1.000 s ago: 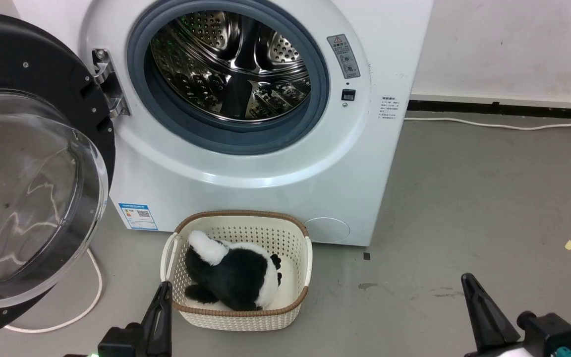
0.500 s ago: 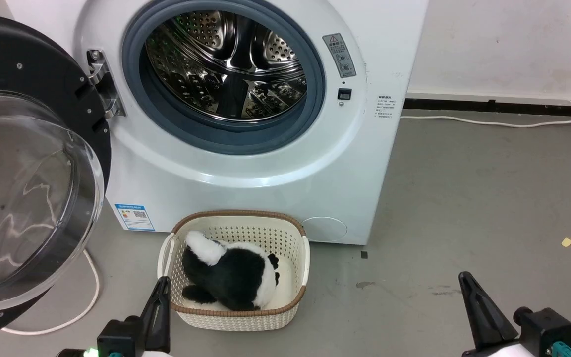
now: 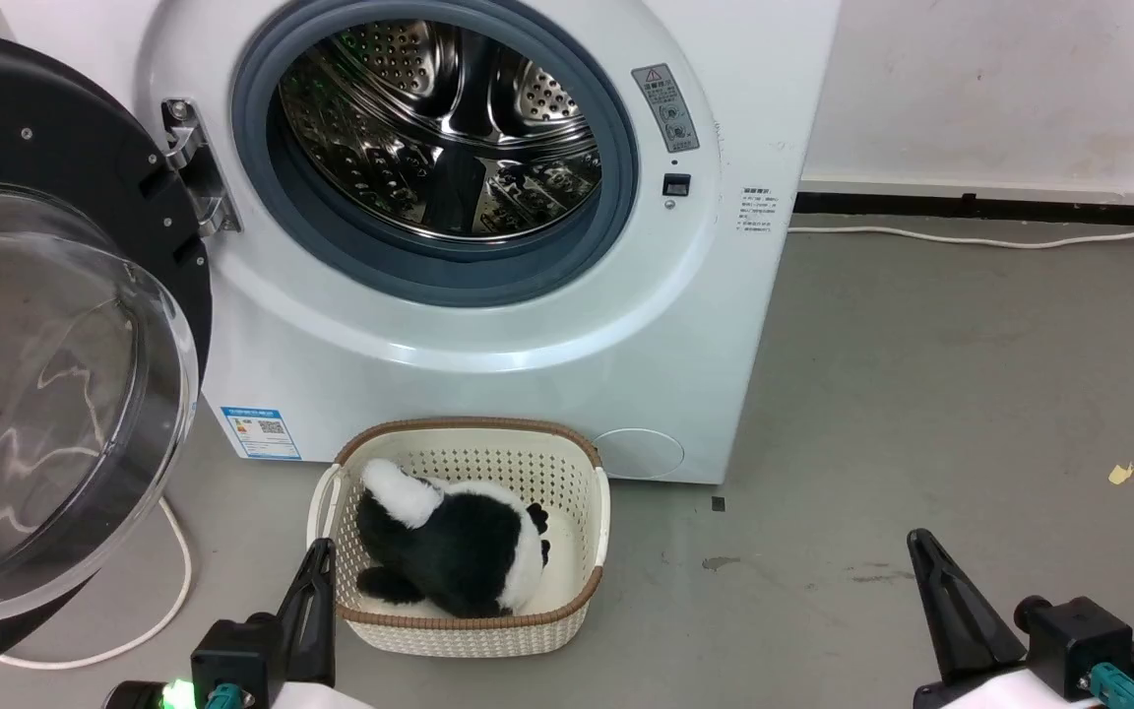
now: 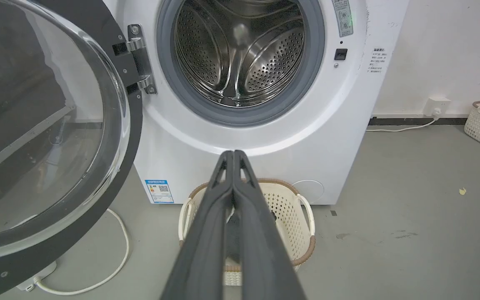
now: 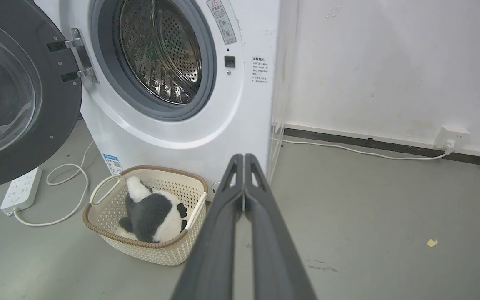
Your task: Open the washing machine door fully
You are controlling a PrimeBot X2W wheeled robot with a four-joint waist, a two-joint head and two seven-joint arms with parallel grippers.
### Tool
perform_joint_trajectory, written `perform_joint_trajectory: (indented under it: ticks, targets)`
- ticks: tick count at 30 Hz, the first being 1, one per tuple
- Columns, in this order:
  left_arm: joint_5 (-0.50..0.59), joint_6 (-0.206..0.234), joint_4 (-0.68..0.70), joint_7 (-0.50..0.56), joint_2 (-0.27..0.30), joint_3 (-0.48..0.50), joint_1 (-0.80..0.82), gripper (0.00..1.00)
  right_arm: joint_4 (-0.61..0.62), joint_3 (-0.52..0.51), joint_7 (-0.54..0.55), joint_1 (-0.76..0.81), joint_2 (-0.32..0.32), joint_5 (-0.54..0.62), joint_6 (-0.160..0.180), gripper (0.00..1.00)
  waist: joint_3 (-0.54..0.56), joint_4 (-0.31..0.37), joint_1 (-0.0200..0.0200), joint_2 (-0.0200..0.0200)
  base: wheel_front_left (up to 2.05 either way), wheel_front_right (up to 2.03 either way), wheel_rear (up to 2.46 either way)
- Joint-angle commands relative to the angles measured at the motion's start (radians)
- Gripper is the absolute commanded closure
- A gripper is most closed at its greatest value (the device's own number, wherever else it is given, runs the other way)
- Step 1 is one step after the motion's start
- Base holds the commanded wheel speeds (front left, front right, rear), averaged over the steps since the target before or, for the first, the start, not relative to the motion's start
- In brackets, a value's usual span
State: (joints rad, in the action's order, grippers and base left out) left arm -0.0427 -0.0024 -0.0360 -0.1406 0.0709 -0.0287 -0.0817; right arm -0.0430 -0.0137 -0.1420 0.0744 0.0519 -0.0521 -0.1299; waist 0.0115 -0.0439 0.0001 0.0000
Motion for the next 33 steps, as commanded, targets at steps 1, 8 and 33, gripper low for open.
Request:
perform_joint_trajectory:
  ticks: [1,8,33]
  targets:
    - [0.009,0.001,0.004,0.006,-0.006,0.002,0.016,1.00,0.009,0.002,0.007,-0.015,-0.001,0.010,0.000,1.00,0.000,0.001,-0.0001,0.0000,0.00,0.00,0.00]
    - [0.013,0.001,0.008,0.020,-0.008,0.004,0.023,1.00,0.012,0.003,0.021,-0.021,-0.001,0.014,0.000,1.00,-0.002,0.006,-0.0001,0.0000,0.00,0.00,0.00]
    - [0.025,0.002,0.020,0.071,-0.013,0.015,0.048,1.00,0.025,0.008,0.072,-0.044,-0.001,0.030,-0.001,1.00,-0.006,0.022,-0.0001,0.0000,0.00,0.00,0.00]
